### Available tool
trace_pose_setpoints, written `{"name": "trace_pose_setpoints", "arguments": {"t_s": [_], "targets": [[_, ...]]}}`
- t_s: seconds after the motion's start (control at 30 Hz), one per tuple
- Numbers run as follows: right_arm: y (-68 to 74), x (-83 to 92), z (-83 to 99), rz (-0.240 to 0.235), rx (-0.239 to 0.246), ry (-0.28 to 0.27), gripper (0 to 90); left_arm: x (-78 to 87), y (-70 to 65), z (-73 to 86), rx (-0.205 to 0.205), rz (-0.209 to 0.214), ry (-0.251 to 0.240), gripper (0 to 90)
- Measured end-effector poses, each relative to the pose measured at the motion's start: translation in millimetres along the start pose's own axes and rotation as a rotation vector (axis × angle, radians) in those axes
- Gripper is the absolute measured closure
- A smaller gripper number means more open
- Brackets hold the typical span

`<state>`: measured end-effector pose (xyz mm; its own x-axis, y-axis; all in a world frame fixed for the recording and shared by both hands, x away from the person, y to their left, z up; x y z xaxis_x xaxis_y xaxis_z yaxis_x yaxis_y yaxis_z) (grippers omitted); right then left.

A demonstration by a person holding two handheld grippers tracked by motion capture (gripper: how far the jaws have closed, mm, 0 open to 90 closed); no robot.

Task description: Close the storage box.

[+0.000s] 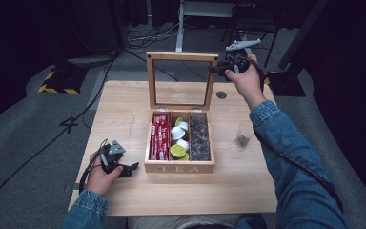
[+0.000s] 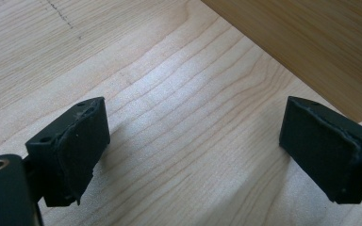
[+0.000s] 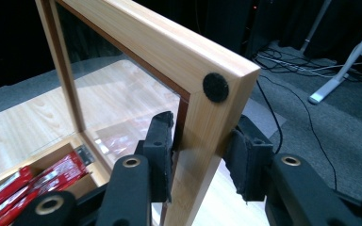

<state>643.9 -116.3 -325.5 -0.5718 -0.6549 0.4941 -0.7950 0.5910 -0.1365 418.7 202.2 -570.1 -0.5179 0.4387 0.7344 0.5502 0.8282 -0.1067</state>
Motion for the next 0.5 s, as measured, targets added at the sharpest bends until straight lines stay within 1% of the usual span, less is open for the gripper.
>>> {"name": "trace_pose_setpoints", "arguments": {"t_s": [0.1,0.2,0.27,0.43,0.5], "targets": [[6.0,7.0,0.9,-0.019,0.009,-0.004,65.4,0.0,0.0,0.0,0.000,0.000,0.000,9.5],[12.6,13.7,1.8,-0.025,0.020,-0.004,66.3,-0.1,0.0,-0.1,0.000,0.002,-0.001,9.6],[17.5,18.1,2.8,-0.030,0.021,-0.001,66.7,-0.2,0.1,-0.3,-0.001,0.001,-0.002,9.5],[30.3,29.6,5.2,-0.058,0.025,-0.003,66.8,-0.1,0.1,-0.1,-0.002,0.000,0.001,9.6],[34.8,33.3,6.6,-0.061,0.024,-0.001,66.4,-0.1,0.2,-0.1,-0.002,0.000,0.001,9.5]]}}
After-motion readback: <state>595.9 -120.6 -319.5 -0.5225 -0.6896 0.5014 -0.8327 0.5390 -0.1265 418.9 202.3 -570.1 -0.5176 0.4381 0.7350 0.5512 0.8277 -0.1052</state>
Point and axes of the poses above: each handheld gripper's, and its own axes: x roughly backward along the jaws, z roughly out of its underside, y roughly to its left, the point moved 9 cm from there along -x, roughly forward along the jaws, and after that the axes turned 7 degrees about x, right-handed, at the moved point
